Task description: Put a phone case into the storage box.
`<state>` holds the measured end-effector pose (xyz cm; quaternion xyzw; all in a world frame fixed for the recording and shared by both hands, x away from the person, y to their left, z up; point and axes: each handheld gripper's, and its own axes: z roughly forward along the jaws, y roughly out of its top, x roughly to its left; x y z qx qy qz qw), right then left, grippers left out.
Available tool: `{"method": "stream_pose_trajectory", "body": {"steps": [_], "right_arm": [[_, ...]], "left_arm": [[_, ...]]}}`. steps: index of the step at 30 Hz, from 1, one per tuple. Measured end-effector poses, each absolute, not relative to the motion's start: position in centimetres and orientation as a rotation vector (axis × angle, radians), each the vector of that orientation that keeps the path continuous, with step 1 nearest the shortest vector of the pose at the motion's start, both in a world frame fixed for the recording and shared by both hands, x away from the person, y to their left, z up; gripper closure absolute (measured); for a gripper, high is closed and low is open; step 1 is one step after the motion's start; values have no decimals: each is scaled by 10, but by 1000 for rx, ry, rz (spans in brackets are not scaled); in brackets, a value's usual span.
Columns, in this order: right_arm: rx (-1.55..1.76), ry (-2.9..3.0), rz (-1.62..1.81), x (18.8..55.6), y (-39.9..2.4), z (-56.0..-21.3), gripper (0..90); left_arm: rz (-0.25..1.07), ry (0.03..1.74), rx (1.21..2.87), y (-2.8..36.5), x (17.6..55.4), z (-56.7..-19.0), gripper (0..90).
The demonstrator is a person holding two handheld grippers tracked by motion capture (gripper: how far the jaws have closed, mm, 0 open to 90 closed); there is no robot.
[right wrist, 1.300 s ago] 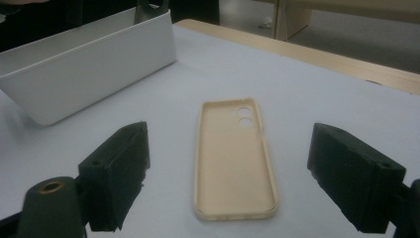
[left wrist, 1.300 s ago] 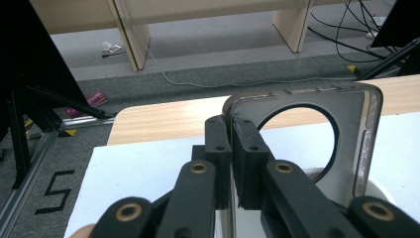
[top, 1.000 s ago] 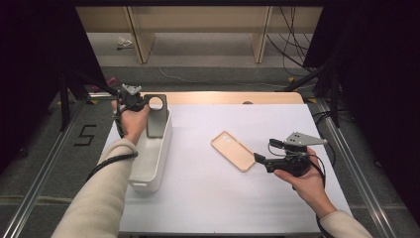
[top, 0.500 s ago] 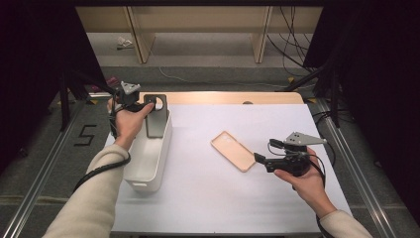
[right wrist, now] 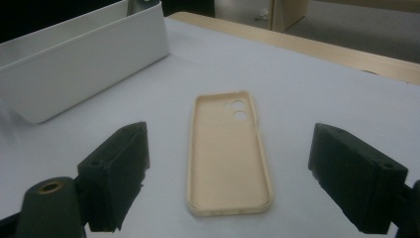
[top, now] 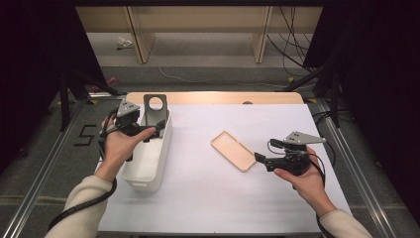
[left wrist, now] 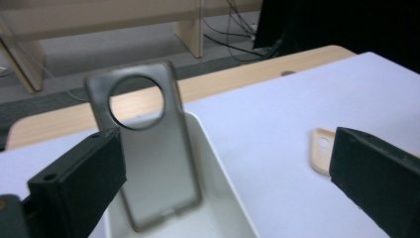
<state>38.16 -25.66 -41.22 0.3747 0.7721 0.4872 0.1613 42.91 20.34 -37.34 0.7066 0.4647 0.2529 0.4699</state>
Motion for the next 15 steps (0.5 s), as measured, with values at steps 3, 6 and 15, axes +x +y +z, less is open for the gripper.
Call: {"method": "stream_pose_trajectory", "body": {"steps": [3,6,15], "right_arm": [[1069,2206,1388,382,-257,-413,168],[1074,2207,1387,383,-257,-413,168],[1074,2208,1381,385,-257,-413,167]], "left_arm": [[602,1105,1741,202,413,-379,0],[591,1063,1751,200,396,-386,0],[607,953,1721,199,357,-397,0]]}}
